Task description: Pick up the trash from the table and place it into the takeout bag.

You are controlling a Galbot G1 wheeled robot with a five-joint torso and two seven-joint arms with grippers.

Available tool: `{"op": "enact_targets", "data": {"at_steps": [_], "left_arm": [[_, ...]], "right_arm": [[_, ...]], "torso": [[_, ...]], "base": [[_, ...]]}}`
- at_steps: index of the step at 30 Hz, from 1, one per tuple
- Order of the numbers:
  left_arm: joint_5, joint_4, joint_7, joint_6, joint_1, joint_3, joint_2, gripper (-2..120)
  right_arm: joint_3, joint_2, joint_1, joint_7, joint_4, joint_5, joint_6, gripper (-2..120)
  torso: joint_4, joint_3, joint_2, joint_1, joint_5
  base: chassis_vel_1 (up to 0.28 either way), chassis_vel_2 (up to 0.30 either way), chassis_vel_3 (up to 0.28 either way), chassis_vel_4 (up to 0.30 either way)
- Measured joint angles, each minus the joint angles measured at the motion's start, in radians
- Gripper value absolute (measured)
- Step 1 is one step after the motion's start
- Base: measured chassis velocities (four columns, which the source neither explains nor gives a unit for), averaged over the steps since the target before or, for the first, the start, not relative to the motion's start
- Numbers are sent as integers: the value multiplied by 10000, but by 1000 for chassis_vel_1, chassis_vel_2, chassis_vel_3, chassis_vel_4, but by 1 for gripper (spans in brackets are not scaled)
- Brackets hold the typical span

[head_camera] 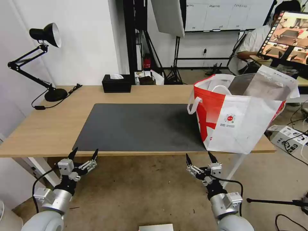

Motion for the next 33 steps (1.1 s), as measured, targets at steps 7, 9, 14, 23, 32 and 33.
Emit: {"op": "enact_targets", "data": {"at_steps": [7,9,14,23,32,33], "left_arm": [[51,108,-22,-126,153,76,-44,100],[94,181,-22,-171,181,101,-58,100],[94,192,-29,-128,196,104,-75,100],[89,194,-31,-100,186,111,-69,100],[83,194,-31,-92,179,118,-63,100],[83,194,-31,-92,179,118,-63,100]], "right_arm": [[0,-1,0,0,0,0,0,100],[0,0,0,0,0,0,0,100],[0,-1,0,0,0,0,0,100],[0,0,0,0,0,0,0,100],[0,0,0,0,0,0,0,100],[0,0,0,0,0,0,0,100]], "torso": [[0,0,0,0,-1],[0,0,0,0,-1],[0,0,0,0,-1],[0,0,0,0,0],[0,0,0,0,0],[0,0,0,0,0]], "base": [[0,0,0,0],[0,0,0,0],[0,0,0,0],[0,0,0,0],[0,0,0,0],[0,0,0,0]]}}
